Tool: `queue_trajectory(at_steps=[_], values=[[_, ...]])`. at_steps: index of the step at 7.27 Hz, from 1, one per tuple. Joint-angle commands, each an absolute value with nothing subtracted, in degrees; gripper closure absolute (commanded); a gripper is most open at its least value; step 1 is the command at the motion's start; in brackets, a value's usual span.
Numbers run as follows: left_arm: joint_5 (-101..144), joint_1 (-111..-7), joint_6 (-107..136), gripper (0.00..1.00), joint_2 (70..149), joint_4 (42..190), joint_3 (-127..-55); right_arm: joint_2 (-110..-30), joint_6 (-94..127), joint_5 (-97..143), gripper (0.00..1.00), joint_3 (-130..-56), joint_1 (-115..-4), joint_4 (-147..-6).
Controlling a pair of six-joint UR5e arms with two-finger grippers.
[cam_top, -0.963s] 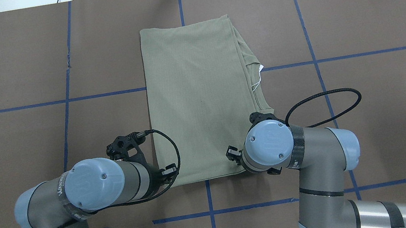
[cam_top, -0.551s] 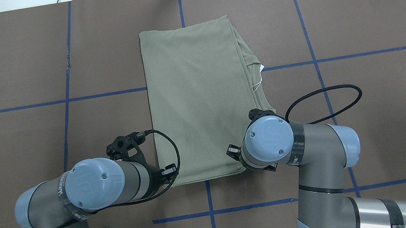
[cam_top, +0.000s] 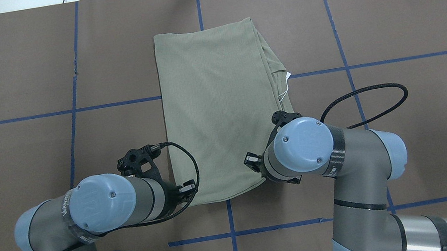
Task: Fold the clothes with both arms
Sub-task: 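Lift the near hem with both grippers and carry it away from the robot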
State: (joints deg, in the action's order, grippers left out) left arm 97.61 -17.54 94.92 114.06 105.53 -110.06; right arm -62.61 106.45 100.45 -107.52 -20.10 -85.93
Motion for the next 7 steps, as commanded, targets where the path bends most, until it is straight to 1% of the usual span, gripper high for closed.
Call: queue_trajectory(at_steps=[1,3,6,7], values=[[97.6,-17.2,94.9,1.0,113.5,105.1,-114.1,-63.4,106.6,101.3,1.0,-110.2,-20.2,-85.7],[97.6,-15.2,95.4,1.0,112.8,100.1,-121.1,-66.6,106.6,101.4,1.0,-116.3,-17.5,-86.0],[97.5,-9.5,98.7,1.0,112.7,86.0,-133.6,-68.1,106.8,104.4,1.0,-126.5,-12.2,-86.5],[97.6,-9.1,99.2,1.0,112.7,84.7,-134.6,-68.1,106.7,104.6,1.0,-127.6,-12.1,-86.3]])
